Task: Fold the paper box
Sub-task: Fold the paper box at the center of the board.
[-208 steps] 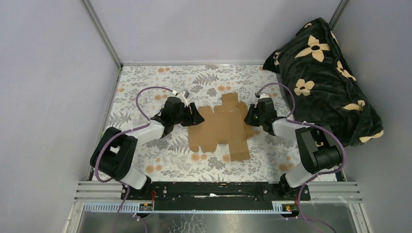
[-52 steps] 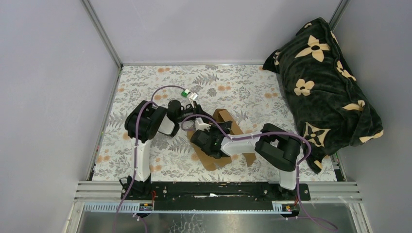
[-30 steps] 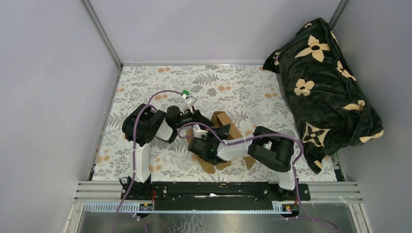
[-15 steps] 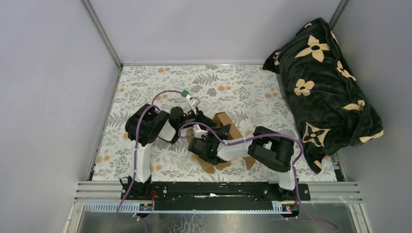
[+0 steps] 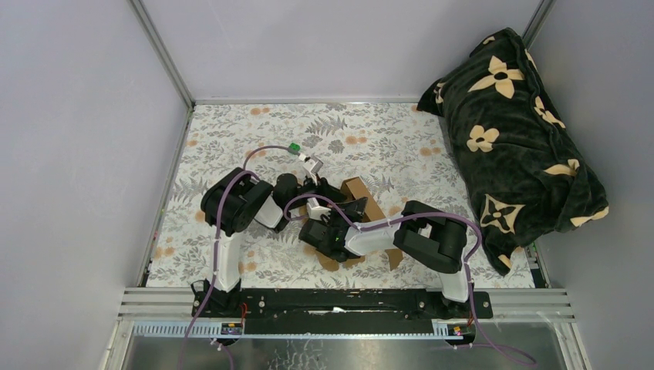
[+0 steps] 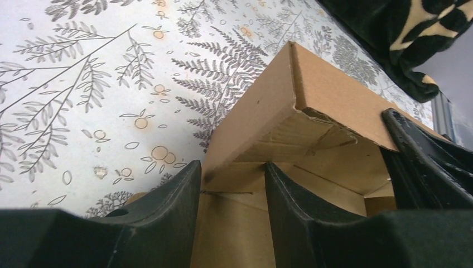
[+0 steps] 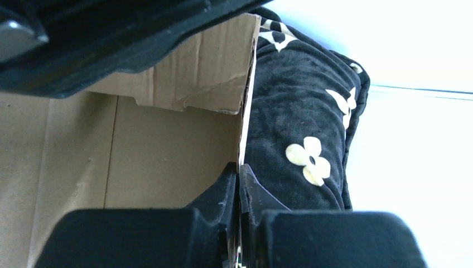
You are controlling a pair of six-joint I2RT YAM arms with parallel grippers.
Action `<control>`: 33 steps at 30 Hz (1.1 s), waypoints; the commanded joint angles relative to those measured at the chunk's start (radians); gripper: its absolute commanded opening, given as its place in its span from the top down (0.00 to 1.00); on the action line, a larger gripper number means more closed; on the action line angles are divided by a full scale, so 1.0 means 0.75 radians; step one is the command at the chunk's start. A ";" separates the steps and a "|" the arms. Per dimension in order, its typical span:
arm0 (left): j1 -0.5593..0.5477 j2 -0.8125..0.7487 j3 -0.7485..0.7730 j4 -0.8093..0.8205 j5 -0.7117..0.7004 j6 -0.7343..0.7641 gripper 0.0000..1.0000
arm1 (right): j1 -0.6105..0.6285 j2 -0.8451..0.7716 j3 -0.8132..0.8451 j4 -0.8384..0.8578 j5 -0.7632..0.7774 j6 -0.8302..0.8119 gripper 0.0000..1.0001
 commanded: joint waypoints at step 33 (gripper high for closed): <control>-0.014 0.002 -0.028 0.194 -0.130 -0.055 0.36 | -0.001 -0.066 -0.007 0.021 -0.304 0.004 1.00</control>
